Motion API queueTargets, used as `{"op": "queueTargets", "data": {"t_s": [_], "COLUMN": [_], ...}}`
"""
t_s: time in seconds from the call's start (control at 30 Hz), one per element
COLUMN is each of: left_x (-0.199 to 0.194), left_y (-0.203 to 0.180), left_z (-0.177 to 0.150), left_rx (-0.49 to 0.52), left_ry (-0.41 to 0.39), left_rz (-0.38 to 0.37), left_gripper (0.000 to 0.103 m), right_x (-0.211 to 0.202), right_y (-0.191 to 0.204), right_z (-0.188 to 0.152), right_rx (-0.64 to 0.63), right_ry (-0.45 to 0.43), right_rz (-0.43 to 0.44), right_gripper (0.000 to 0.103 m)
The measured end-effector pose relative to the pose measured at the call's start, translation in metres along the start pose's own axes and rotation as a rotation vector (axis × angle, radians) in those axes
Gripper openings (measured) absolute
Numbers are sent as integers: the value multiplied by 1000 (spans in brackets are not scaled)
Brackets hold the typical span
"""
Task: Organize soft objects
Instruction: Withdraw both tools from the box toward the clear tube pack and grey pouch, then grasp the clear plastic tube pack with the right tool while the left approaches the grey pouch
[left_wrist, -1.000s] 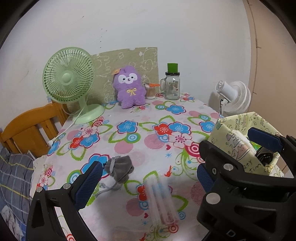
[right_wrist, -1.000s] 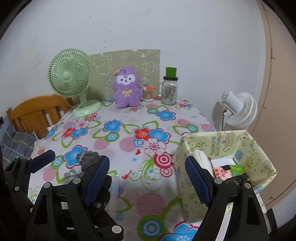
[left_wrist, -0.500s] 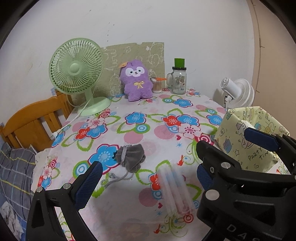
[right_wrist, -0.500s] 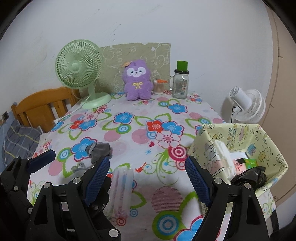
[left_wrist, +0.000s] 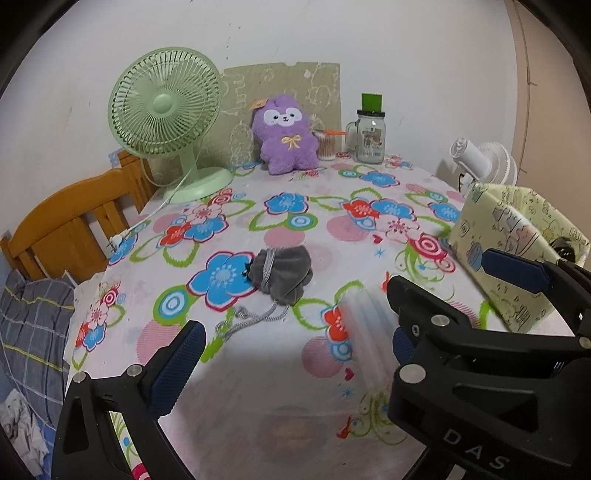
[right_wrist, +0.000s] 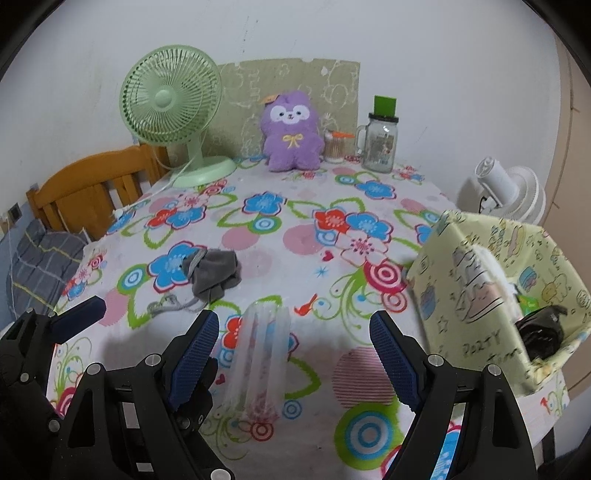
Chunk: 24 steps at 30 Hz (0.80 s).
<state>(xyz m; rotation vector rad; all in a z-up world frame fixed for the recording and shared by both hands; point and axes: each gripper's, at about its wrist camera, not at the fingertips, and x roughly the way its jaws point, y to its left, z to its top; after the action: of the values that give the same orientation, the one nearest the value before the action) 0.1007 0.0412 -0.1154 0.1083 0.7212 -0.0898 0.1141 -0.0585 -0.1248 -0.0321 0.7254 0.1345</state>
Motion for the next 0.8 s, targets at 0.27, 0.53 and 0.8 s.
{"op": "queueTargets", "data": {"t_s": [0.27, 0.53, 0.8], "left_x": [9, 19, 29], "left_y": [11, 19, 23], "left_z": [-12, -21, -25], "left_rx": [-17, -39, -63], "left_ry": [47, 85, 117], "left_rz": [4, 16, 13], "left_gripper": [97, 96, 92], "right_x": [15, 33, 46], "right_y": [9, 15, 21], "right_z": [-8, -13, -14], "right_rx": [1, 3, -9], "right_ry": [51, 109, 141], "right_rz": [20, 43, 37], "right_gripper": [86, 86, 85]}}
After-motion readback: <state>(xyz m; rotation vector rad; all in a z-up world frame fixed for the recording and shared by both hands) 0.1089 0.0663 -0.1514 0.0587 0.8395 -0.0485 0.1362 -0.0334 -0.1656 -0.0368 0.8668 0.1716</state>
